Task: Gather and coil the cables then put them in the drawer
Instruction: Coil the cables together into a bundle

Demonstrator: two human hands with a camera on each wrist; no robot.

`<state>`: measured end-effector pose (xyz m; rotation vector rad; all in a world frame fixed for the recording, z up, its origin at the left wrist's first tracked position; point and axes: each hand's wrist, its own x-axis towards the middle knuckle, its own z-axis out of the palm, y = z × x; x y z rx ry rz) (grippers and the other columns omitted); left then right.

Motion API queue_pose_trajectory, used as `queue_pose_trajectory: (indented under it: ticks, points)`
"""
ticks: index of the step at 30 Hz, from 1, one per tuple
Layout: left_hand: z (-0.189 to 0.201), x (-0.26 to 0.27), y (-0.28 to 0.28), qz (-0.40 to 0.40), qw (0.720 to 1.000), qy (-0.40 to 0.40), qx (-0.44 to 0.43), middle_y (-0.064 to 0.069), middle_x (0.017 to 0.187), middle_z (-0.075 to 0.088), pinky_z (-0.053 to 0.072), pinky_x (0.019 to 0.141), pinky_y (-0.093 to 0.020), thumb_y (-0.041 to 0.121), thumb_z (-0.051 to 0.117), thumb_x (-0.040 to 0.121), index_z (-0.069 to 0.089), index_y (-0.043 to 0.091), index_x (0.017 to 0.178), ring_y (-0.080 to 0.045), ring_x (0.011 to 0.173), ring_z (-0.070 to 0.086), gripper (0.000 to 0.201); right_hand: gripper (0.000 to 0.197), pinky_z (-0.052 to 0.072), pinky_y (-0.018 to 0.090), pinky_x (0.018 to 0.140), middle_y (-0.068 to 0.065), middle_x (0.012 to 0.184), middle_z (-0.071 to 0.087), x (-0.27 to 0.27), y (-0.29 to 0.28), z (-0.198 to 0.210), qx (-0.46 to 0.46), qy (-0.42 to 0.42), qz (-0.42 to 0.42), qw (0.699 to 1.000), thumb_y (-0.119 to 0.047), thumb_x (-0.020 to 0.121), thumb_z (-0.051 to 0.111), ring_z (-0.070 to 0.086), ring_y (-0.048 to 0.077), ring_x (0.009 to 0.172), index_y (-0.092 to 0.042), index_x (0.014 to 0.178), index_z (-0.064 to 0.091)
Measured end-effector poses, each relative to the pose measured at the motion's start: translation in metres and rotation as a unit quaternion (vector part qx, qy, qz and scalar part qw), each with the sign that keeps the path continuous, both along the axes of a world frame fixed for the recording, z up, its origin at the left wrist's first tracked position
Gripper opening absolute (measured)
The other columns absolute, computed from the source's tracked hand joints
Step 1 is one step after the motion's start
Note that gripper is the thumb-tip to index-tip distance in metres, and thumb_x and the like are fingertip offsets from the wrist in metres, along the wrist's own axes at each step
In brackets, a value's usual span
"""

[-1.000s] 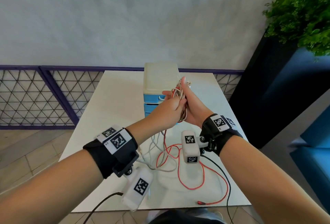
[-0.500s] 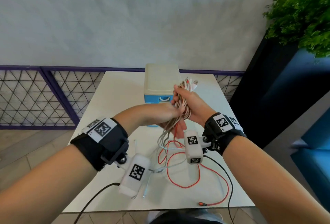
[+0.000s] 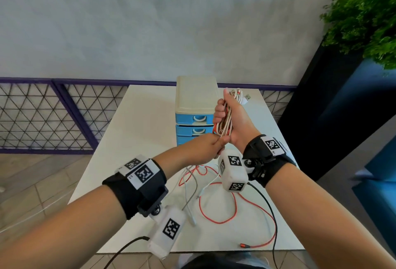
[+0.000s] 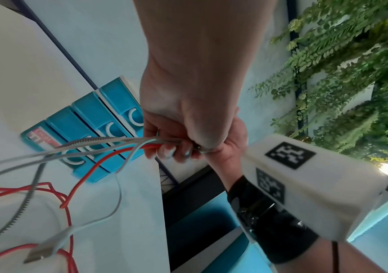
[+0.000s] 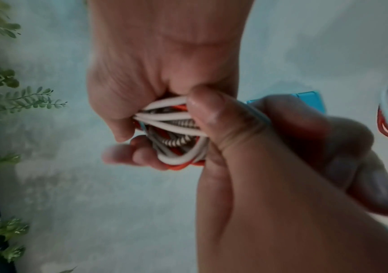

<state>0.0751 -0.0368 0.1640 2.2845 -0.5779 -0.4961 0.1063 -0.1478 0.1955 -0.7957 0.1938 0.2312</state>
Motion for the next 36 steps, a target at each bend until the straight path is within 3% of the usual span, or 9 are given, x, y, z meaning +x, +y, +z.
queue_pose_trajectory:
  ticks: [4,8,11,15,22,26,30,34,36]
  points:
    - [-0.015,0.002,0.008,0.002,0.999,0.019,-0.036,-0.016,0.072,0.058,0.045,0.069,-0.030,0.067,0.028,0.087,0.060,-0.002,0.082,-0.029,0.065,0.051,0.077,0.040,0.027,0.017,0.029,-0.009,0.035,0.033,0.001,-0.002,-0.001,-0.026,-0.004,-0.020,0.999,-0.038,0.097,0.051,0.029,0.003,0.026,-0.017,0.064,0.041]
    - [-0.022,0.000,0.018,-0.015,0.981,0.135,-0.140,-0.004,0.055,0.035,0.031,0.052,-0.019,0.070,0.038,0.080,0.040,0.015,0.058,-0.012,0.046,0.030,0.059,0.042,0.024,0.017,0.027,-0.008,0.034,0.031,0.003,-0.007,-0.006,-0.037,-0.001,-0.010,0.999,-0.038,0.098,0.050,0.026,0.003,0.025,-0.017,0.063,0.041]
    - [-0.028,0.005,0.034,-0.036,0.976,0.161,-0.142,0.000,0.045,0.044,0.043,0.060,-0.015,0.077,0.039,0.076,0.042,0.019,0.057,-0.011,0.045,0.039,0.061,0.042,0.025,0.017,0.027,-0.008,0.034,0.031,0.007,-0.015,-0.006,-0.040,0.001,-0.006,0.999,-0.037,0.098,0.050,0.025,0.004,0.025,-0.017,0.063,0.040]
    - [-0.037,0.014,0.054,-0.032,0.974,0.174,-0.141,0.007,0.039,0.045,0.044,0.081,-0.038,0.069,0.042,0.082,0.042,0.021,0.054,-0.010,0.041,0.038,0.056,0.041,0.024,0.016,0.027,-0.009,0.033,0.029,0.009,-0.025,-0.003,-0.017,0.010,-0.033,0.999,-0.036,0.098,0.049,0.026,0.003,0.025,-0.018,0.062,0.038]
    - [-0.064,0.019,0.080,0.034,0.990,0.125,-0.048,0.002,0.062,0.039,0.035,0.057,-0.021,0.029,0.046,0.098,0.044,0.021,0.069,-0.013,0.057,0.035,0.030,0.041,0.025,0.016,0.031,-0.009,0.037,0.031,0.013,-0.042,0.001,-0.001,-0.005,-0.084,0.996,-0.035,0.097,0.051,0.027,0.003,0.027,-0.019,0.062,0.039]
    - [-0.057,0.026,0.081,-0.018,0.994,0.099,0.049,-0.002,0.094,0.061,0.042,0.083,-0.029,0.022,0.061,0.089,0.056,0.024,0.088,-0.013,0.088,0.057,0.005,0.038,0.026,0.018,0.031,-0.007,0.038,0.030,0.012,-0.029,-0.005,-0.069,-0.010,-0.070,0.995,-0.035,0.096,0.055,0.027,0.005,0.029,-0.018,0.064,0.041]
    - [-0.040,0.017,0.054,-0.059,0.997,0.044,-0.011,0.016,0.141,0.037,0.027,0.108,-0.023,0.035,0.068,0.083,0.044,0.035,0.124,0.000,0.130,0.033,0.047,0.039,0.026,0.018,0.030,-0.007,0.037,0.031,0.011,-0.016,-0.009,-0.087,-0.016,-0.061,0.994,-0.034,0.095,0.055,0.027,0.005,0.028,-0.017,0.064,0.041]
    - [-0.035,0.005,0.024,-0.073,0.986,0.067,-0.136,-0.011,0.099,0.064,0.046,0.083,-0.020,0.025,0.053,0.095,0.052,0.004,0.102,-0.005,0.089,0.060,0.022,0.038,0.026,0.018,0.030,-0.007,0.038,0.031,0.010,-0.009,-0.011,-0.078,-0.010,-0.041,0.996,-0.034,0.095,0.055,0.027,0.005,0.028,-0.017,0.065,0.041]
    - [-0.037,0.003,0.028,-0.063,0.981,0.093,-0.160,-0.001,0.073,0.056,0.041,0.069,-0.019,0.026,0.046,0.098,0.053,0.009,0.085,-0.002,0.066,0.054,0.023,0.038,0.027,0.018,0.030,-0.008,0.038,0.031,0.008,-0.014,-0.010,-0.054,-0.004,-0.041,0.998,-0.034,0.096,0.055,0.028,0.005,0.028,-0.018,0.065,0.041]
